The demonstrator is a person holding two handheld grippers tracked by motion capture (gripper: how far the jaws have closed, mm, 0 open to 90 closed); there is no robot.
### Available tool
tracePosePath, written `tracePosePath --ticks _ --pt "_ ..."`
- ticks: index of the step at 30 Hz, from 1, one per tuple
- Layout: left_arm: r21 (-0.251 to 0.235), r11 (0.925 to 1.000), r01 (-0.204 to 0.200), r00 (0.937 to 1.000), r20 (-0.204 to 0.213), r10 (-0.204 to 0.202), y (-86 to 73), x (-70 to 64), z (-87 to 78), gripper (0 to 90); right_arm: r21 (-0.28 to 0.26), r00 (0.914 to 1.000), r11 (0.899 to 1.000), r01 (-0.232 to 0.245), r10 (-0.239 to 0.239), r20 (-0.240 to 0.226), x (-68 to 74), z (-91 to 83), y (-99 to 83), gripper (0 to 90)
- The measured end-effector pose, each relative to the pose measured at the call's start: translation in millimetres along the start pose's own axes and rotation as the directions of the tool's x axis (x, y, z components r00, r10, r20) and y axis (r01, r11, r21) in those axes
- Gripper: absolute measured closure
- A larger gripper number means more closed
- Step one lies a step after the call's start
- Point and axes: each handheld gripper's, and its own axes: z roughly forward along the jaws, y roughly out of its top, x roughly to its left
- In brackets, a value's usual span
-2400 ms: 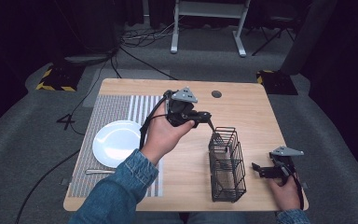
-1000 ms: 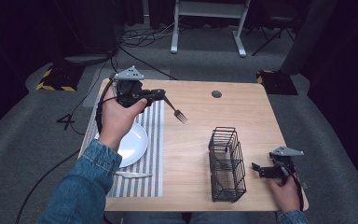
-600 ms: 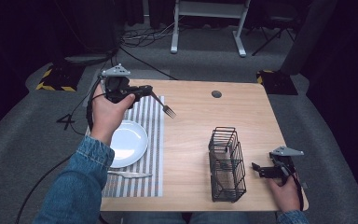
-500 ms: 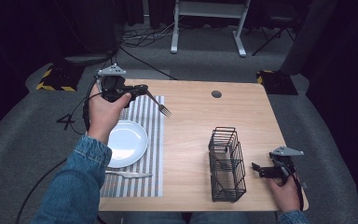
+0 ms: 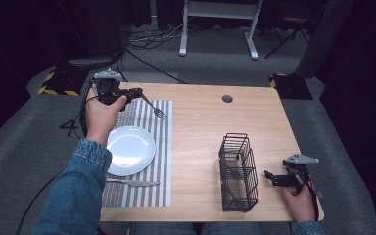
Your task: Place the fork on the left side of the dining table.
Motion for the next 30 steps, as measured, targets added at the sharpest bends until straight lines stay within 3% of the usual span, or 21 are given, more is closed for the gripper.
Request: tracePosePath --ticks 8,21,30 --pt "0.031 0.997 0.07 0.997 -0.034 -0.069 -15.3 26.5 12.0 85.8 0.0 1.0 1.0 -0.002 0.002 0.002 0.2 0.1 0.1 3.7" --pt "0.059 0.9921 0.11 0.9918 -0.071 -0.106 -27.6 42.9 30.3 85.8 -0.001 1.0 1.0 -0.003 0.003 0.004 0.4 0.1 0.1 3.7" --pt "0.075 0.9897 0.122 0.9906 -0.071 -0.117 -31.6 45.5 37.4 85.8 -0.001 1.0 1.0 -0.003 0.003 0.004 0.3 0.1 0.0 3.7"
